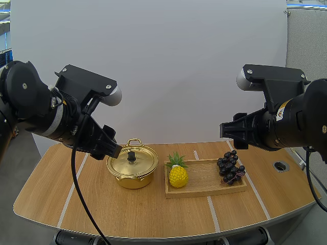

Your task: Open the pot, put the grape inside, and close it

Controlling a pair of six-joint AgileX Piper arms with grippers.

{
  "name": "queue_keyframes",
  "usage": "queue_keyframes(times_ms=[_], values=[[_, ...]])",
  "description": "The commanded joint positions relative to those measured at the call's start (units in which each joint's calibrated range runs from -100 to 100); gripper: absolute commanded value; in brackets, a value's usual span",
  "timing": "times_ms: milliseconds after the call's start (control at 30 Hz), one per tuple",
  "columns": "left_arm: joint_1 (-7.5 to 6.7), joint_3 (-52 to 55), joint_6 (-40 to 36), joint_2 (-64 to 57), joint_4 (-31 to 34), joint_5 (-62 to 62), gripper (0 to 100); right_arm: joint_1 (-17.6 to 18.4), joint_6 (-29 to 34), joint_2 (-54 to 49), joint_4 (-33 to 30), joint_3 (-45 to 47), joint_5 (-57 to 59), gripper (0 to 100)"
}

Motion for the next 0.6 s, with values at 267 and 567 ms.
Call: queue_keyframes(times_ms=[267, 567], values=[[0.07, -0.2, -0.3, 0.7, 0.5, -5.4, 100, 0.1, 0.8, 0.0, -0.3, -0.3, 0.0, 100], [0.07, -0.2, 2.0, 15.6, 0.4, -3.6, 100, 0.1, 0.8, 0.0, -0.3, -0.3, 0.0, 100]])
